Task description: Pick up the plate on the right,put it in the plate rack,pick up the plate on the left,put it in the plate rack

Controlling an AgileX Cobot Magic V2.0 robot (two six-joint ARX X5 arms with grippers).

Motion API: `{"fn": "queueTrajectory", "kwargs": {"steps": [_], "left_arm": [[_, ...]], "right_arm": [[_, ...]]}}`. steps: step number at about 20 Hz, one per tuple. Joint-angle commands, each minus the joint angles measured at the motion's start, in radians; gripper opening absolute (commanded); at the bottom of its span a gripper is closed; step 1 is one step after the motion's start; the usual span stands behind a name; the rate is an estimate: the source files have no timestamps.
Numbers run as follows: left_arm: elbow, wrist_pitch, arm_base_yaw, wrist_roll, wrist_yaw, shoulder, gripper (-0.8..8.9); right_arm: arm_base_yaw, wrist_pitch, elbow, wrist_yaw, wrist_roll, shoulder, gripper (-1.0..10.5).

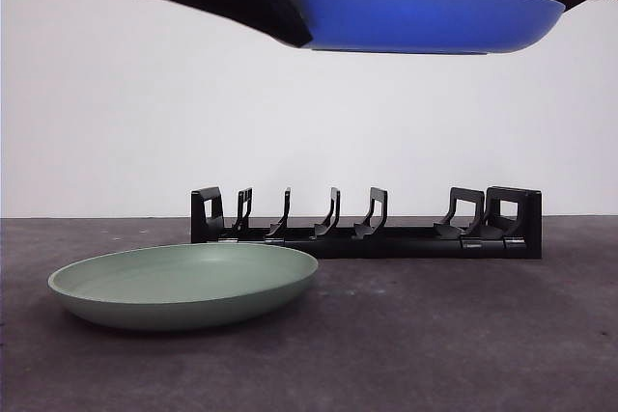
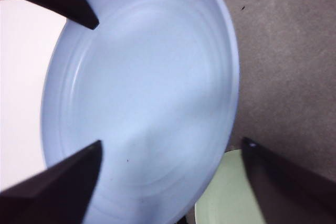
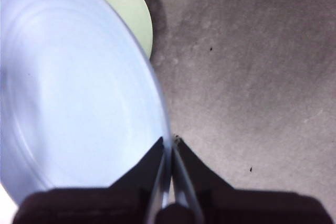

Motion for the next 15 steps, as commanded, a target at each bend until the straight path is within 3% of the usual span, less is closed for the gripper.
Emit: {"fn": "queueTrajectory", "kwargs": {"steps": [1,5,15], "left_arm": [[0.003,-0.016,-0.003,0.002,0.005,0.005,1.32],[0.003,-0.062,-0.003,-0.008,0.005,0.006,-0.08],[0.003,-0.122,-0.013,-0.098,0.005,0.007,-0.08]], "right_arm": [[0.002,0.003,0.005,-0.013,0.003,-0.005,-0.1],[0.002,0.004,0.005,-0.012,0.004,-0.005,-0.1],[0.002,0.014,0.005,-0.037,0.003,-0.005,0.1]]}}
